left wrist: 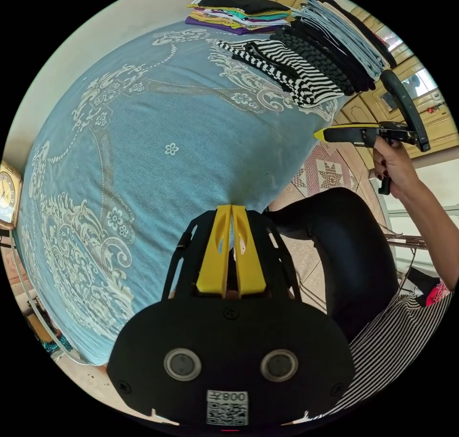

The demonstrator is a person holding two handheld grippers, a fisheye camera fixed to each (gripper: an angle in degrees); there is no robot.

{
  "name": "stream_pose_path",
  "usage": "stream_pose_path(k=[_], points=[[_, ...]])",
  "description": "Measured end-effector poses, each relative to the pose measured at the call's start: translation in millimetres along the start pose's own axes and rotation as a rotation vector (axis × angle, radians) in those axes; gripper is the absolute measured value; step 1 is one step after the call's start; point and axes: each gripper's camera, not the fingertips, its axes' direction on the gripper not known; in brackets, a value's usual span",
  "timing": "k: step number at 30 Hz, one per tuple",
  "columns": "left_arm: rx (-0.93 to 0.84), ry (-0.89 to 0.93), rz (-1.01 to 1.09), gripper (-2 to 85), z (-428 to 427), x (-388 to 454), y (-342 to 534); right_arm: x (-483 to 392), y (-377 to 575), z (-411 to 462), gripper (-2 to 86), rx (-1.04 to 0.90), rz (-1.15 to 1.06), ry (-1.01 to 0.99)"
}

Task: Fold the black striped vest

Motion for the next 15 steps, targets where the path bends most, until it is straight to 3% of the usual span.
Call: stream_pose_path(k=[3, 5, 11, 15], points=[[0.067, 0.210, 0.009, 0.1, -17, -25, 5, -4, -4, -44, 1.2, 0.154, -0.046, -0.116], [0.226, 0.381, -0.003, 0.2, -36, -53, 5, -12, -21, -74, 2.1, 0.274, -0.109, -0.089], [0.445, 0.393, 0.088, 0.6, -62, -118, -55, -30, -173, -139, 7.1, 0.531, -0.246, 0.102], [0.498, 0.478, 0.086, 0.6, -63, -151, -94, -30, -290, -160, 8.4, 0.514, -0.181, 0.163]])
